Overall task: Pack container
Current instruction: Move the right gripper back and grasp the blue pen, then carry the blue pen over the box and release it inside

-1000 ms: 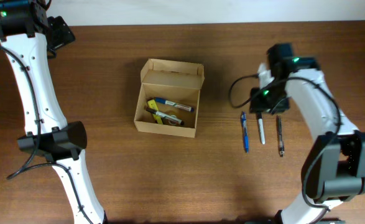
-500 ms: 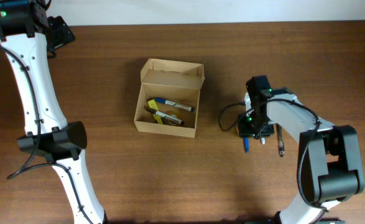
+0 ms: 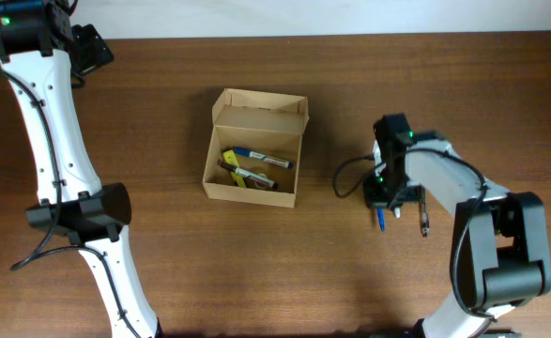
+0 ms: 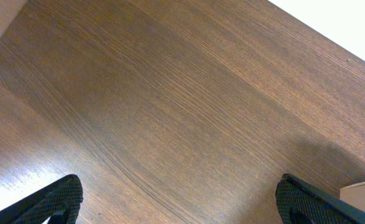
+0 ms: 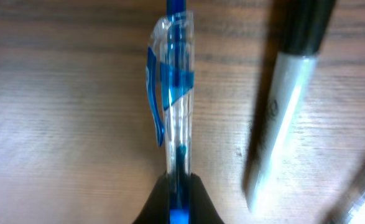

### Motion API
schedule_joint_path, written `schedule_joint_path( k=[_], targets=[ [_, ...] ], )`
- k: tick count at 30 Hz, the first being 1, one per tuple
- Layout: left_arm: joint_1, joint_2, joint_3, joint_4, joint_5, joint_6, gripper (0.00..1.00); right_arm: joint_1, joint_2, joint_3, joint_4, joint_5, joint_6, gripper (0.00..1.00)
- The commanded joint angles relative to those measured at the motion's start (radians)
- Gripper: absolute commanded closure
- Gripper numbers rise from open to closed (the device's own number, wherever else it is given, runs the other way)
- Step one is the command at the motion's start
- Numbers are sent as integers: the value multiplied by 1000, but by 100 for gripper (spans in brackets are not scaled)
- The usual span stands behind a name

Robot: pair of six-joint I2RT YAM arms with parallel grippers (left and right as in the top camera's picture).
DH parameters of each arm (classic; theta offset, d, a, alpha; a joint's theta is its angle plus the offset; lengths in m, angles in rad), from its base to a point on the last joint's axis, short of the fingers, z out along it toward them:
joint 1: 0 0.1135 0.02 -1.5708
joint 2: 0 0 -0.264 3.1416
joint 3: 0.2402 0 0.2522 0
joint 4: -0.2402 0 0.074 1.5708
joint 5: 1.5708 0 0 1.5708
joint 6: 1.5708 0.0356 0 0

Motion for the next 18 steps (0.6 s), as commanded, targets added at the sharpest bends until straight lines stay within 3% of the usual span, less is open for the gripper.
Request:
schedule_joint_path(
  k=[1, 6, 10, 18],
  targets=[
    [1, -28, 3, 0, 0, 12, 0, 35, -3, 219, -89, -27, -103, 96],
    [1, -28, 3, 0, 0, 12, 0, 143, -3, 537, -274, -53, -330, 96],
    [1, -28, 3, 0, 0, 12, 0, 262, -3, 715, -328, -51, -475, 96],
    [1, -28, 3, 0, 0, 12, 0, 472, 39, 756, -182, -52, -728, 96]
  ],
)
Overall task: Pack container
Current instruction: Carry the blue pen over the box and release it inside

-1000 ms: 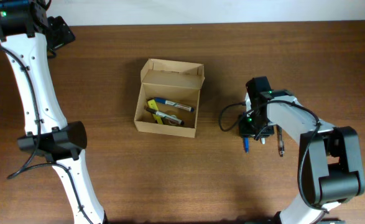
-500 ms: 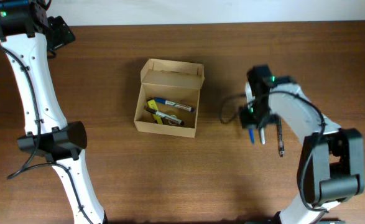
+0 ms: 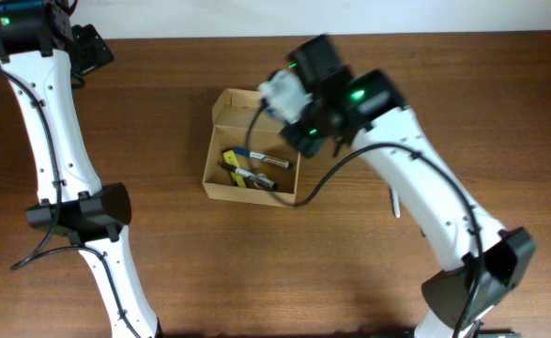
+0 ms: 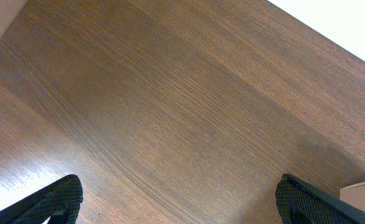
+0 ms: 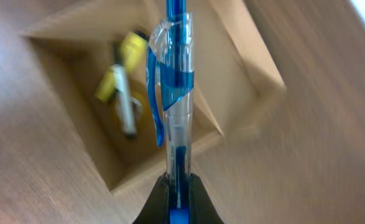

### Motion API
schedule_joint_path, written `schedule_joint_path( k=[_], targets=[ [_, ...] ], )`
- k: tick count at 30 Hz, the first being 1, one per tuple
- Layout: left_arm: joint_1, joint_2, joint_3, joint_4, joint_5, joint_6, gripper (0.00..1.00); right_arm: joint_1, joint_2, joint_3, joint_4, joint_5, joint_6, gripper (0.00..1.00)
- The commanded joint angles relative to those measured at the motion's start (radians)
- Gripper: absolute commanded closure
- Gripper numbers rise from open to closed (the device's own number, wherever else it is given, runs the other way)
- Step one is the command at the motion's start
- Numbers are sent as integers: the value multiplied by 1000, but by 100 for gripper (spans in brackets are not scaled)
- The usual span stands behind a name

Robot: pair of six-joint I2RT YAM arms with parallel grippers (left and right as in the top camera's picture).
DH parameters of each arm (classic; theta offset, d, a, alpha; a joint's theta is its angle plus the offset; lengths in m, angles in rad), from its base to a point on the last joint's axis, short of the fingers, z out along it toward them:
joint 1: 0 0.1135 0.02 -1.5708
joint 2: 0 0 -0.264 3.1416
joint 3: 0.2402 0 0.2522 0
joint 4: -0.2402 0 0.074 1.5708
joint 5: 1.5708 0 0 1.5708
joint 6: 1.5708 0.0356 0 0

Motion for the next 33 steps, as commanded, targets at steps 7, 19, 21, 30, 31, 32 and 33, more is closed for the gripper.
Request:
schedule_joint_path(
  k=[7, 19, 21, 30, 31, 32, 33],
  targets=[
    [1, -28, 3, 0, 0, 12, 0, 93, 171, 11, 108, -13, -263, 96],
    [1, -28, 3, 0, 0, 12, 0, 92, 423, 11, 126, -69, -259, 96],
    [1, -28, 3, 0, 0, 12, 0, 92, 444, 11, 126, -65, -259, 96],
    [1, -28, 3, 0, 0, 12, 0, 95, 415, 15, 63, 60, -195, 48],
    [1, -28, 3, 0, 0, 12, 0, 95, 399, 15, 60, 60, -182, 47],
    [1, -28, 3, 0, 0, 12, 0, 95, 383, 15, 58, 60, -176, 45],
    [1, -28, 3, 0, 0, 12, 0, 95, 362, 15, 58, 64, -169, 43]
  ],
)
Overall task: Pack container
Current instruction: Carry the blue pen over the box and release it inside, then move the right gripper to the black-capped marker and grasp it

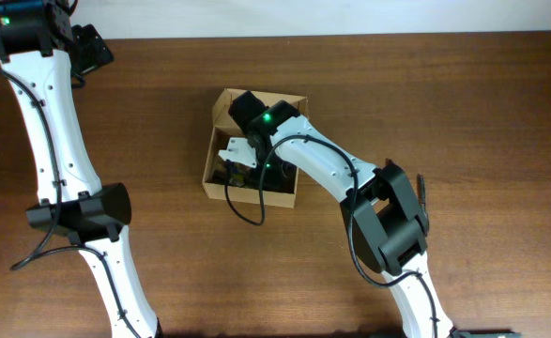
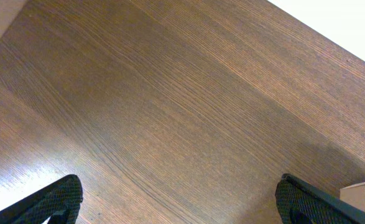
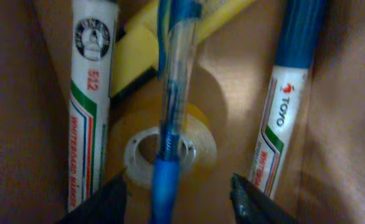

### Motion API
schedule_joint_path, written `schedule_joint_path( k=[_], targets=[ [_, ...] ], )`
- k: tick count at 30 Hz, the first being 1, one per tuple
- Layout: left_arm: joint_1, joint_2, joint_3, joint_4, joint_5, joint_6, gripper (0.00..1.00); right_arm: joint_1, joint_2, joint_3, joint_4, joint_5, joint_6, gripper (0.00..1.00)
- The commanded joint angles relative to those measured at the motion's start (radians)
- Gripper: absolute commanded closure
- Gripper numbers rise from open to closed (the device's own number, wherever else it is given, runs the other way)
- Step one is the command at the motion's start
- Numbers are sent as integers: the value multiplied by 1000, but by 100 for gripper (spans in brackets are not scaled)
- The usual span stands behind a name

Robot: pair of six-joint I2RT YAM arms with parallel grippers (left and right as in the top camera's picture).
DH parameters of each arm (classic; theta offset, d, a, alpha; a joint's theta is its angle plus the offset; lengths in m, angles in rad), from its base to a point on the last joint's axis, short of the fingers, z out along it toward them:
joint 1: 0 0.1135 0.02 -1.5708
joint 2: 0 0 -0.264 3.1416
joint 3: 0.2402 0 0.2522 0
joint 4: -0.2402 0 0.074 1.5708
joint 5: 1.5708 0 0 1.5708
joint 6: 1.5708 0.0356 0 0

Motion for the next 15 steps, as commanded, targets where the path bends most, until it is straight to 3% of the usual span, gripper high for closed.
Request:
schedule_joint_path(
  k=[1, 10, 15],
  targets=[
    [1, -28, 3, 0, 0, 12, 0, 5, -126, 18, -3, 39, 65, 39],
    [1, -28, 3, 0, 0, 12, 0, -5, -484, 76, -5, 268, 274, 26],
    [1, -28, 3, 0, 0, 12, 0, -120, -638, 57, -5, 259, 357, 26]
  ],
)
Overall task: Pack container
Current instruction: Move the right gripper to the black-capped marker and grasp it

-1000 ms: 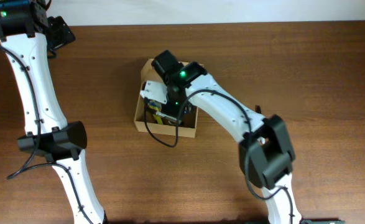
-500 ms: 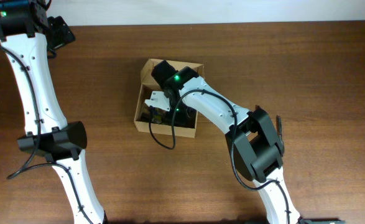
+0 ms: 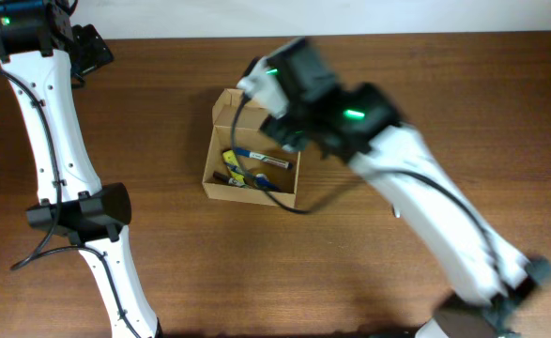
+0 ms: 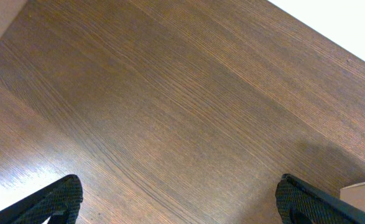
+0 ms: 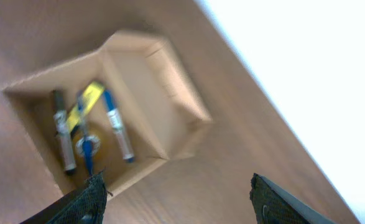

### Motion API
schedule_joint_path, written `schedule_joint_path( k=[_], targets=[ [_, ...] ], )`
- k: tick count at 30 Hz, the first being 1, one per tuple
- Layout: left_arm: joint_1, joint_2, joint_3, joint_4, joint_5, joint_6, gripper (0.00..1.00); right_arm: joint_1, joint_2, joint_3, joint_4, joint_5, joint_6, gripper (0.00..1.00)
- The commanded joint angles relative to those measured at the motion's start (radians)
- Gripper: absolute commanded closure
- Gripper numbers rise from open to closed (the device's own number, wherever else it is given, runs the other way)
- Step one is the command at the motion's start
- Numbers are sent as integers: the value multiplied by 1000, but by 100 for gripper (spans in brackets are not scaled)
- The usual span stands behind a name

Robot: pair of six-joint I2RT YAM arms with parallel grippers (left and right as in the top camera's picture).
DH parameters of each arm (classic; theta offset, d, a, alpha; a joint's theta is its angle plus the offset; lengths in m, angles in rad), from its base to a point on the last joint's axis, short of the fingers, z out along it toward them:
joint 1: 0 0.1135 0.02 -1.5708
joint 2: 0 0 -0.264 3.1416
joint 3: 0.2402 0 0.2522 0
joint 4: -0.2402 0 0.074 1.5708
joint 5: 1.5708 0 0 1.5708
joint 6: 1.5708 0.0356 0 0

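Note:
The open cardboard box [image 3: 221,111] stands mid-table. Inside, in the right wrist view, lie a blue pen [image 5: 83,144] across a tape roll [image 5: 90,147], a yellow highlighter [image 5: 89,99] and two markers [image 5: 116,127]. My right gripper [image 5: 179,202] hangs open and empty above the box's near right corner, blurred in the overhead view [image 3: 283,73]. My left gripper [image 4: 179,205] is open over bare wood at the far left corner [image 3: 92,47]. A bit of a white marker [image 3: 394,208] shows on the table beside my right arm.
The box's flaps [image 3: 261,99] stand up at the far side. The table's far edge and a white wall [image 5: 306,74] lie beyond the box. My right arm [image 3: 425,207] crosses the right half of the table.
My right gripper was down inside the box, open around the blue pen on the tape roll. Now it is above the box, empty, and the pen stays inside.
My right gripper was shut on the blue pen on the table at the right, next to a marker. Then it held the pen over the box. Then it stood open inside the box with the pen lying there. Now it is clear of the box. The left arm stayed still.

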Motion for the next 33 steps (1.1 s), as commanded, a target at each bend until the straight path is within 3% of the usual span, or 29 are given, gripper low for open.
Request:
schedule_joint_path(
  k=[1, 6, 11, 20, 31, 33],
  targets=[
    [1, -28, 3, 0, 0, 12, 0, -130, -98, -21, -5, 49, 122, 26],
    [1, -28, 3, 0, 0, 12, 0, -387, -144, -175, -17, -86, 325, 26],
    [1, -28, 3, 0, 0, 12, 0, -527, -111, -376, -47, -140, 444, 30],
    [1, -28, 3, 0, 0, 12, 0, -553, -13, -701, 125, -176, 443, 31],
    [1, -28, 3, 0, 0, 12, 0, -587, 139, -782, 255, -150, 435, 32],
    [1, -28, 3, 0, 0, 12, 0, -587, 177, -782, 270, -151, 435, 37]
  ],
)
